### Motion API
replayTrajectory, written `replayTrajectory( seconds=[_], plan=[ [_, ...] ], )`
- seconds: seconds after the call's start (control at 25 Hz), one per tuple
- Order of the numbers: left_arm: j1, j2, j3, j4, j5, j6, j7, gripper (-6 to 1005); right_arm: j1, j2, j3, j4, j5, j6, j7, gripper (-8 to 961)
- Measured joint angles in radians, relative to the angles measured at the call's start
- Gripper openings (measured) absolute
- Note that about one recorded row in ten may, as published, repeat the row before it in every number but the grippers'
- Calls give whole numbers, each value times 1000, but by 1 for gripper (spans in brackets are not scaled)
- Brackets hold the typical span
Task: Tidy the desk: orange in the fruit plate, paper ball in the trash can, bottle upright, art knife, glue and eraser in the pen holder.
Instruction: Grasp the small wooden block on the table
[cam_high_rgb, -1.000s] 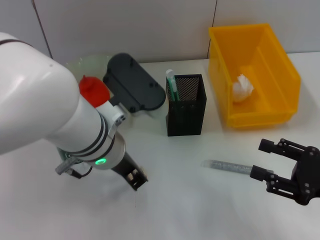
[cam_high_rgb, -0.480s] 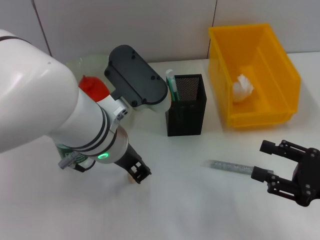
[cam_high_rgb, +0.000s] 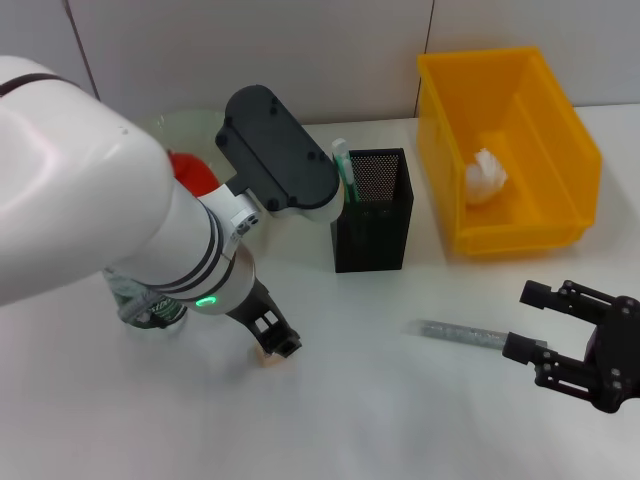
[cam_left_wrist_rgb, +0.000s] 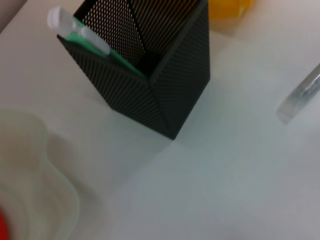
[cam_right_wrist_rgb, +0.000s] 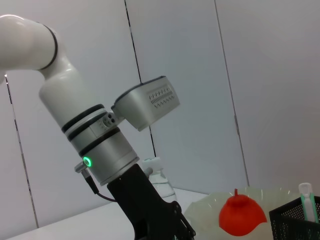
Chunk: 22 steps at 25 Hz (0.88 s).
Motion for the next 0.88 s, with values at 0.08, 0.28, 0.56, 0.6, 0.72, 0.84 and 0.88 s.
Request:
replayTrajectory(
  seconds=[0.08, 0.28, 0.56, 0.6, 0.72, 0.84, 0.88],
  plan=[
    [-21, 0, 0, -34, 1, -1, 3, 536, 1, 0, 0, -7, 0, 0, 0, 693],
    [-60, 0, 1, -84, -1, 3, 8, 646, 4, -2, 0, -21, 0, 2, 0, 693],
    [-112, 0, -8, -99, -16, 47, 35, 648, 6, -3, 1, -22, 0, 4, 0, 693],
    [-119, 0, -9, -103, -22, 53, 35, 647, 6, -3, 1, -22, 0, 4, 0, 693],
    [-137, 0, -11, -109, -47, 64, 36, 647, 6, -3, 1, -23, 0, 5, 0, 693],
    [-146, 0, -11, -112, -52, 68, 37, 647, 7, -3, 2, -23, 0, 5, 0, 693],
    [-150, 0, -12, -120, -52, 70, 39, 647, 7, -3, 2, -24, 0, 5, 0, 693]
  ],
)
